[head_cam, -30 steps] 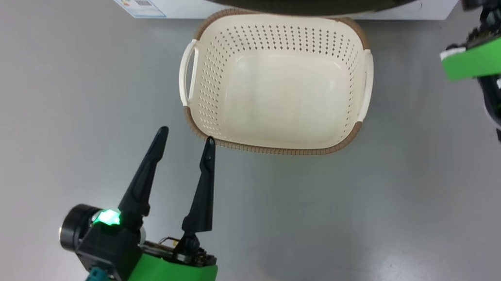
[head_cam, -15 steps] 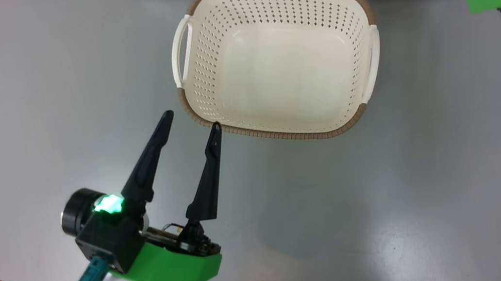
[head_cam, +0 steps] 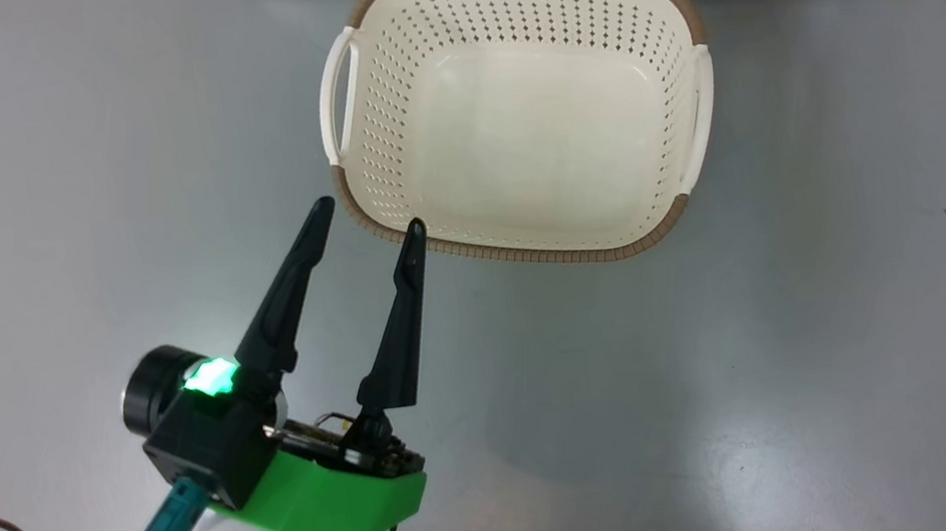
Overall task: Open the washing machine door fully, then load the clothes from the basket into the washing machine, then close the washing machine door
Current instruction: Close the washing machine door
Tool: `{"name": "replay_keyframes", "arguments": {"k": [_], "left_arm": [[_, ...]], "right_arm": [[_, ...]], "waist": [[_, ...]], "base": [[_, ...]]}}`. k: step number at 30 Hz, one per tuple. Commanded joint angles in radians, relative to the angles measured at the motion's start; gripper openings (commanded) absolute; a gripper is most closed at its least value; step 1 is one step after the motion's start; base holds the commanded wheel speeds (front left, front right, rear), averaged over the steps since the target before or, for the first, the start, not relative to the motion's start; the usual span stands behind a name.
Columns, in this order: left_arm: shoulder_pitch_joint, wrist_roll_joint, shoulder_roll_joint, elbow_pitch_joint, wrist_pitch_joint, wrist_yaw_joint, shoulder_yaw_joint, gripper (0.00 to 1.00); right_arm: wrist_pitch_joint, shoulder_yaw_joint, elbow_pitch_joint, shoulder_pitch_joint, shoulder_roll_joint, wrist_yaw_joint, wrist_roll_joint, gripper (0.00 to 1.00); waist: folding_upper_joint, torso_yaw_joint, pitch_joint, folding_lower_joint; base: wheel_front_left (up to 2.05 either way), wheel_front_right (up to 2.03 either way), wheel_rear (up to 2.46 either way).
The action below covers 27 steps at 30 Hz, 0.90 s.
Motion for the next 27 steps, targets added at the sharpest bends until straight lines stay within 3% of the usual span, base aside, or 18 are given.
{"name": "replay_keyframes", "arguments": {"k": [1,15,27], "left_arm": [[-0.006,-0.007,0.018,-0.027,-0.006,-0.002,0.031,1.0],[-0.012,-0.006,0.021,-0.027,-0.006,-0.002,0.042,1.0],[0.036,0.029,0.042,0.019,-0.006,-0.002,0.096,1.0]], "right_arm": [[-0.003,-0.006,-0.011,-0.026,0.008,0.0,-0.006,0.0],[-0.003,0.053,0.058,-0.097,0.015,0.0,-0.027,0.0],[-0.003,0.087,-0.013,0.115,0.033,0.0,0.064,0.0]], "waist": [[0.0,-0.001,0.003,0.0],[0.0,-0.032,0.02,0.0],[0.0,-0.096,-0.088,0.0]], "base": [[0.0,0.0,0.0],[0.0,0.0,0.0],[0.0,0.0,0.0]]}}
